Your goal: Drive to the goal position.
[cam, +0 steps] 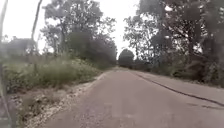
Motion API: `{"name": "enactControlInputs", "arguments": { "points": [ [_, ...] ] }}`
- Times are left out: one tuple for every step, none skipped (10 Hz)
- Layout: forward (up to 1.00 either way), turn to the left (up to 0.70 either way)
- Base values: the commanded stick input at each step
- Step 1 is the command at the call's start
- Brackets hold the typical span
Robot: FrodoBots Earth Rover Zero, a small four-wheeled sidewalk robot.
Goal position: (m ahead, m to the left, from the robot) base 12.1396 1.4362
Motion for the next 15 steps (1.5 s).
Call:
{"name": "enactControlInputs", "arguments": {
  "points": [
    [0.7,-0.31],
    [0.7,0.0],
    [0.7,0.0],
    [0.7,0.0],
    [0.7,0.0],
    [0.7,0.0],
    [0.7,0.0],
    [0.7,0.0],
    [0.7,0.0],
    [0.7,0.0],
    [0.7,0.0],
    [0.7,0.0],
    [0.7,0.0],
    [0.7,0.0],
    [0.7,0.0]
  ]
}}
